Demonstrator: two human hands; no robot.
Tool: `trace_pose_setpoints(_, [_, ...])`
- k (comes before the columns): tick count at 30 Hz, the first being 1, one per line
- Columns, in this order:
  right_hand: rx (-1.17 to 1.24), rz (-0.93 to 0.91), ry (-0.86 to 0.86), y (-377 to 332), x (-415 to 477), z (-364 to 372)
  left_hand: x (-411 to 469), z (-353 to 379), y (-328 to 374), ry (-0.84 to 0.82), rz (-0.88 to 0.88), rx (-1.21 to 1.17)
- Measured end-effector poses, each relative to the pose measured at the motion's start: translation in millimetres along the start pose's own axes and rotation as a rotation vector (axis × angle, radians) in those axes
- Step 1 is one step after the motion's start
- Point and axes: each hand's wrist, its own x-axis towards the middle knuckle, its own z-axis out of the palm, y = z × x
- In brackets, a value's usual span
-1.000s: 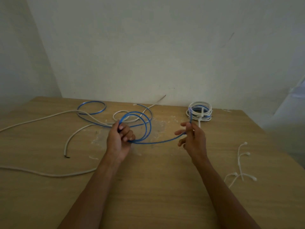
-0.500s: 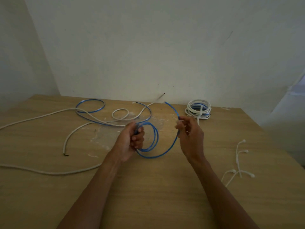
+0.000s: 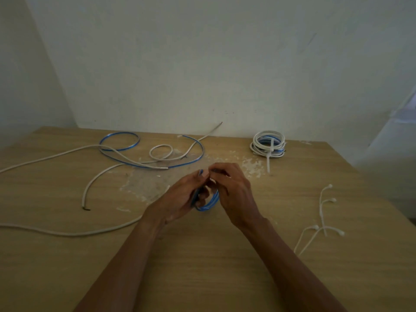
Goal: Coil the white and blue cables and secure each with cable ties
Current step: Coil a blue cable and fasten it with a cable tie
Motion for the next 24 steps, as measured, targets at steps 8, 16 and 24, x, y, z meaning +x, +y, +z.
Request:
trace_pose_setpoints(8, [0.165,0.316,-0.098,17.1,-2.6,-2.2,-0.4,-6.0,5.6,-0.002,-0.093,-0.386])
trace_pose_setpoints(16, [0.144,0.252,-0.104,13.4,-4.1,-1.7,9.1,7.8,-1.2,0.422,-0.026,-0.025])
trace_pose_setpoints(24, [0.093,0.172,-0.124,6.2,-6.2,1.6,7.5,-0.4,-1.1,0.442,0.047,-0.07])
